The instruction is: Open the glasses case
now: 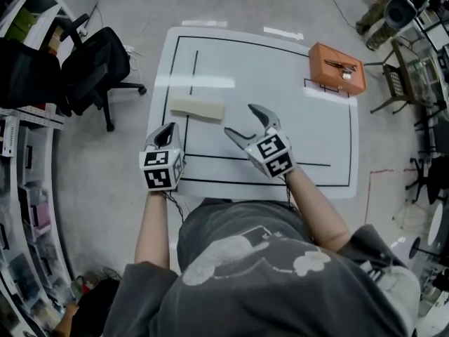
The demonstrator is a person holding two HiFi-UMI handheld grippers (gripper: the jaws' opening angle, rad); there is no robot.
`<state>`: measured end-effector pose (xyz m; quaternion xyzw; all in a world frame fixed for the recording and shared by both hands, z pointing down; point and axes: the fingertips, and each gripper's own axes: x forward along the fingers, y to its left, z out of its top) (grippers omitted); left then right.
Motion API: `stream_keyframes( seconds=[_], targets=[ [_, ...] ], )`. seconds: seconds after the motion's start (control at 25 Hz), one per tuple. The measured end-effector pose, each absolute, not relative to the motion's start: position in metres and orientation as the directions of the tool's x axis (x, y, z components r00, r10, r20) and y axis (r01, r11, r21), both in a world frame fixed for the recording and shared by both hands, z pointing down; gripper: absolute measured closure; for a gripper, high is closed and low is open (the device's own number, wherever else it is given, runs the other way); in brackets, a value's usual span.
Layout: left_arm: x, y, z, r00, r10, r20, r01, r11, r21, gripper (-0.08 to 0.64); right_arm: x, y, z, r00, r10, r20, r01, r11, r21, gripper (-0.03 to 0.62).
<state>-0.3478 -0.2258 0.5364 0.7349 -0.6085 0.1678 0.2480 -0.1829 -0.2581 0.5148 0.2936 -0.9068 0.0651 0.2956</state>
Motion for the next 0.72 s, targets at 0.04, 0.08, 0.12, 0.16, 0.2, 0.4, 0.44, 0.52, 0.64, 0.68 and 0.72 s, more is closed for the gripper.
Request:
stream_keyframes(
  seconds=[0.04, 0.08, 0.12, 0.16, 0.2, 0.4, 0.44, 0.52, 0.64, 0.68, 0.72],
  targets=[
    [-0.348, -0.232, 0.54, 0.21, -0.805, 0.555, -0.976, -0.142, 0.163, 0.557, -0.184, -0.262, 0.516, -0.648, -0.497, 0.578, -0.574, 0.817, 0.059, 0.236],
    [-0.348, -0.237, 0.543, 0.217, -0.798, 0.563, -0.975, -0.148, 0.166, 0.557, -0.185, -0.265, 0.516, -0.643, -0.5, 0.58, -0.578, 0.814, 0.06, 0.236],
    [-0.347, -0.242, 0.546, 0.224, -0.791, 0.57, -0.974, -0.154, 0.168, 0.557, -0.186, -0.268, 0.517, -0.639, -0.503, 0.582, -0.583, 0.81, 0.06, 0.236],
    [-0.347, -0.246, 0.55, 0.23, -0.784, 0.577, -0.972, -0.161, 0.169, 0.557, -0.186, -0.271, 0.518, -0.636, -0.506, 0.583, -0.589, 0.806, 0.058, 0.236],
    [-0.347, -0.25, 0.553, 0.236, -0.777, 0.584, -0.971, -0.167, 0.17, 0.557, -0.187, -0.274, 0.519, -0.633, -0.508, 0.584, -0.594, 0.803, 0.055, 0.236],
    [-0.347, -0.264, 0.565, 0.243, -0.747, 0.619, -0.97, -0.18, 0.163, 0.557, -0.192, -0.28, 0.528, -0.629, -0.494, 0.601, -0.593, 0.804, 0.042, 0.236],
    [-0.347, -0.265, 0.568, 0.242, -0.742, 0.625, -0.97, -0.182, 0.16, 0.557, -0.193, -0.281, 0.53, -0.629, -0.492, 0.602, -0.592, 0.805, 0.039, 0.236],
    [-0.348, -0.267, 0.573, 0.239, -0.73, 0.641, -0.971, -0.185, 0.151, 0.557, -0.195, -0.283, 0.532, -0.63, -0.491, 0.602, -0.595, 0.803, 0.033, 0.236],
    [-0.349, -0.269, 0.578, 0.23, -0.72, 0.655, -0.973, -0.191, 0.132, 0.557, -0.199, -0.287, 0.534, -0.63, -0.492, 0.601, -0.599, 0.8, 0.027, 0.236],
    [-0.349, -0.27, 0.578, 0.228, -0.72, 0.655, -0.973, -0.193, 0.128, 0.557, -0.2, -0.288, 0.535, -0.632, -0.489, 0.601, -0.597, 0.802, 0.025, 0.236],
    [-0.349, -0.271, 0.578, 0.227, -0.721, 0.655, -0.973, -0.194, 0.124, 0.557, -0.202, -0.288, 0.536, -0.633, -0.485, 0.603, -0.593, 0.805, 0.025, 0.236]
  ],
)
